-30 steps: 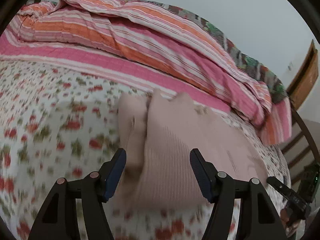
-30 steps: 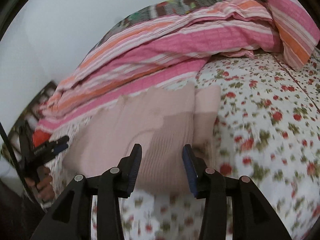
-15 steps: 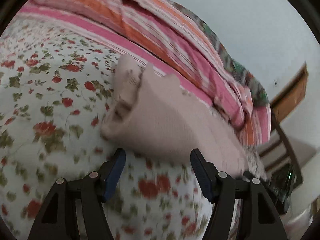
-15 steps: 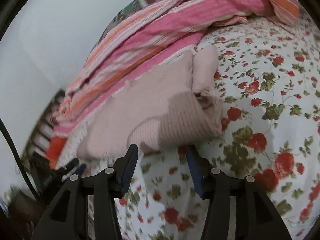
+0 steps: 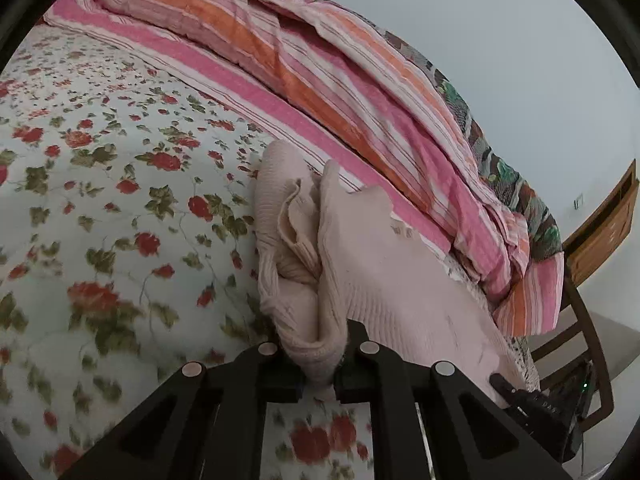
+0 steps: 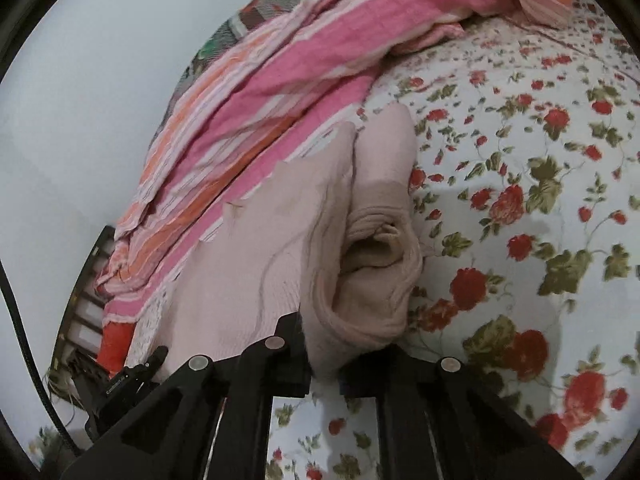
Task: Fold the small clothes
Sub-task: 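Grasp the folded sweater end with both tools and fold it over again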
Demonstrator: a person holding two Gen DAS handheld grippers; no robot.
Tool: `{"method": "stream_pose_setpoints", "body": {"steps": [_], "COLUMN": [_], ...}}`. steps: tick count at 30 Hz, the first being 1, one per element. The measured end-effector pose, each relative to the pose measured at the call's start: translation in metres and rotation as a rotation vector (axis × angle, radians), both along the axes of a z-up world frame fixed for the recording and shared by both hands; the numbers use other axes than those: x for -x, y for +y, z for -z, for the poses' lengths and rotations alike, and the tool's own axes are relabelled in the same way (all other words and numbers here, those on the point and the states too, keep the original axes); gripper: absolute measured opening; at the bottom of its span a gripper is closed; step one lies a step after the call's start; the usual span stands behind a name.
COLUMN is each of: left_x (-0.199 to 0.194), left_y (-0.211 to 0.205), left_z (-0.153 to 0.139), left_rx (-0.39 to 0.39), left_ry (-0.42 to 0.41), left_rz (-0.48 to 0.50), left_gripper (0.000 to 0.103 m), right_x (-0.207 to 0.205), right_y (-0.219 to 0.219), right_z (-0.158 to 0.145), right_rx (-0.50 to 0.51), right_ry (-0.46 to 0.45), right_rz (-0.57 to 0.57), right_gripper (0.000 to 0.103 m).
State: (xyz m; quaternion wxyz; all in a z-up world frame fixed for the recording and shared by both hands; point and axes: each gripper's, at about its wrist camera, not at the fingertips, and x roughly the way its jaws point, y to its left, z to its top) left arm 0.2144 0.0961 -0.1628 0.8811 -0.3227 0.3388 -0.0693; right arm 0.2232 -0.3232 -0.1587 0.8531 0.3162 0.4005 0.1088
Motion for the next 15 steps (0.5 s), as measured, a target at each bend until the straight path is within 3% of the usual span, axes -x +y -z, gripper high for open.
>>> {"method": "stream_pose_setpoints", "body": {"steps": [8, 15], "left_x": [0.049, 0.094], "left_y": [-0.018, -0.032], "left_z": [-0.011, -0.021], "left_rx": [-0.076, -0.168], "left_ry": [-0.009, -0.007], "left_rz": [0.022, 0.049], "left_gripper": [0.010, 0.010], "right_x": [0.036, 0.083], "right_y": [-0.015, -0.016], "right_z": [-0.005, -0.015], "right_rx": [0.014, 0.133], "right_ry": [-0.010, -0.044], "right_rz": [-0.039, -0.082], "right_gripper": [0.008, 0.008]}}
